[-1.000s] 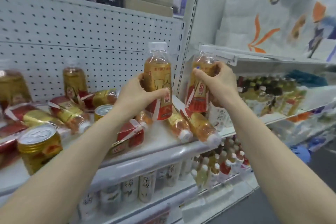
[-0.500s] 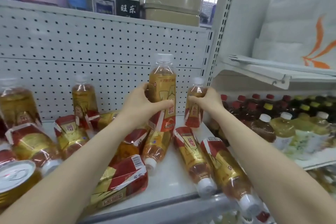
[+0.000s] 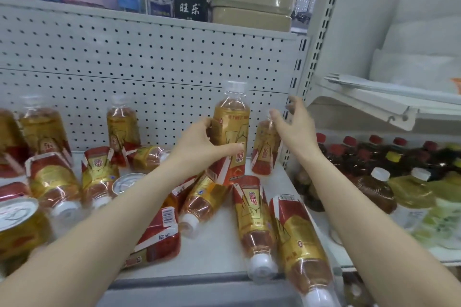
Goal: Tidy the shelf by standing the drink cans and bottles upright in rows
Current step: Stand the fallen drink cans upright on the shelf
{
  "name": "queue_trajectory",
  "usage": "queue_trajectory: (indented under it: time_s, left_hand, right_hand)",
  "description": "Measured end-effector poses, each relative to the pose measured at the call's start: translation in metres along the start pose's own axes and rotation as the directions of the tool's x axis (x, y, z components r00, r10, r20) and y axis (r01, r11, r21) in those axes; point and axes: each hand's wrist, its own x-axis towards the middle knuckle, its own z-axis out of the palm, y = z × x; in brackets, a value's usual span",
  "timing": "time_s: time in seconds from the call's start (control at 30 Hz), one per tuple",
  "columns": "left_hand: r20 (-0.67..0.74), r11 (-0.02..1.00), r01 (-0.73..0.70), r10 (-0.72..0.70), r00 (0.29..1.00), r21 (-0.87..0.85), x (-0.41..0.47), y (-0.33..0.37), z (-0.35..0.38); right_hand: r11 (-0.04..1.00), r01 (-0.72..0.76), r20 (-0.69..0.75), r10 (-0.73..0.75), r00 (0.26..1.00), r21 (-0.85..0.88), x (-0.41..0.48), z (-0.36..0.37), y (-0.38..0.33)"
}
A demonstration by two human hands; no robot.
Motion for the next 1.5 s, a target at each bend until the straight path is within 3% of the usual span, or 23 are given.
queue_trajectory:
  time_s: [0.03,0.1,0.17,0.23,0.4,0.57,0.73,0.83,1.0,1.5]
  left_hand:
    - [-0.002,1.000,0.001,-0.001,1.000,-0.002,0.000,0.002,0.003]
    - [-0.008,1.000,0.005,-0.005,1.000,-0.010,-0.001,0.005,0.010]
    - [-0.017,0.999,0.010,-0.010,1.000,-0.034,-0.001,0.008,0.018]
    - [-0.018,0.998,0.008,-0.009,1.000,-0.065,-0.002,0.011,0.026]
    - [0.007,0.997,-0.015,0.016,1.000,-0.071,-0.007,0.019,0.037]
    - [0.000,0.986,-0.007,0.007,1.000,0.167,-0.016,0.001,0.019]
    - [0.063,0.823,-0.068,0.039,0.997,0.564,-0.040,-0.028,0.010]
    - [0.118,0.718,-0.111,0.041,0.992,0.687,-0.046,-0.038,0.014]
    - [0.114,0.653,-0.102,0.024,0.993,0.750,-0.050,-0.041,0.022]
    - [0.111,0.639,-0.083,-0.003,0.994,0.765,-0.055,-0.035,0.026]
  right_hand:
    - [0.995,0.076,-0.002,-0.076,0.997,0.064,-0.007,-0.007,-0.013]
    - [0.979,0.147,0.141,-0.166,0.976,0.139,-0.019,-0.017,-0.035]
    - [0.978,0.133,0.289,-0.176,0.941,0.161,-0.030,-0.021,-0.049]
    - [0.979,0.119,0.340,-0.171,0.925,0.168,-0.035,-0.023,-0.055]
    - [0.981,0.163,0.309,-0.189,0.932,0.108,-0.035,-0.031,-0.057]
    - [0.989,0.146,0.244,-0.148,0.958,0.024,-0.030,-0.039,-0.040]
    - [0.994,0.094,0.138,-0.085,0.987,-0.057,-0.023,-0.041,-0.013]
    - [0.996,0.042,0.114,-0.033,0.993,-0.074,-0.025,-0.036,0.000]
    - [0.998,0.019,0.143,-0.010,0.990,-0.059,-0.029,-0.022,0.017]
    - [0.986,0.067,0.224,-0.032,0.974,-0.150,-0.039,-0.013,0.032]
